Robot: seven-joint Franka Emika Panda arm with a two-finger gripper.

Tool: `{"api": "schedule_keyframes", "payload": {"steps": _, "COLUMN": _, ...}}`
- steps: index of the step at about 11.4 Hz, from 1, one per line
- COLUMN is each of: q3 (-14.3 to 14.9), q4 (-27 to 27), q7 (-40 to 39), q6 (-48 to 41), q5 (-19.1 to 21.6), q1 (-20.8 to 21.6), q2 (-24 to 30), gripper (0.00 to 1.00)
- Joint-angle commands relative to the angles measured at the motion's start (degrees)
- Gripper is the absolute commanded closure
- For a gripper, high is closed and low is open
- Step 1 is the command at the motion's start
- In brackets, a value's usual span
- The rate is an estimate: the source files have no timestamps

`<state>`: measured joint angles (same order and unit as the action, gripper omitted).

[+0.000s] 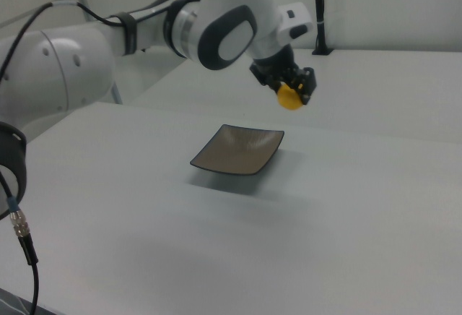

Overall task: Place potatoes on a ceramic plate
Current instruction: 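Lift the potato and carry it over the ceramic plate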

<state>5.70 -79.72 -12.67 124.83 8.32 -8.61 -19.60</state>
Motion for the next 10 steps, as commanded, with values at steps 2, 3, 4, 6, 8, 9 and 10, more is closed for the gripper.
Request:
{"api": "schedule_keyframes", "payload": {"steps": 2, "q3": 0.4, "q4": -5.4, "q7": 1.2, "q6": -3.0, "q5": 1.2, "q1": 6.5, "q2": 4.7, "gripper": 0.74}}
{"api": "schedule_keyframes", "payload": {"steps": 3, "q3": 0.4, "q4": -5.5, "q7": 3.2, "q6": -2.8, "q5": 0.9, "q1": 8.0, "q2": 4.1, "gripper": 0.74}}
{"api": "schedule_keyframes", "payload": {"steps": 4, "q3": 0.4, "q4": -5.5, "q7": 4.7, "q6": -2.5, "q5": 1.0, "q1": 9.2, "q2": 3.8, "gripper": 0.74}}
{"api": "schedule_keyframes", "payload": {"steps": 6, "q3": 0.4, "q4": -5.2, "q7": 9.7, "q6": -2.0, "q5": 0.5, "q1": 12.2, "q2": 1.8, "gripper": 0.74}}
{"api": "schedule_keyframes", "payload": {"steps": 8, "q3": 0.4, "q4": -5.0, "q7": 11.2, "q6": 0.7, "q5": 0.6, "q1": 14.5, "q2": -1.6, "gripper": 0.74}}
{"api": "schedule_keyframes", "payload": {"steps": 9, "q3": 0.4, "q4": -5.5, "q7": 13.2, "q6": 5.1, "q5": 0.5, "q1": 15.6, "q2": -2.5, "gripper": 0.74}}
{"api": "schedule_keyframes", "payload": {"steps": 10, "q3": 0.4, "q4": -5.5, "q7": 15.1, "q6": 7.3, "q5": 0.4, "q1": 16.3, "q2": -4.2, "gripper": 0.74}}
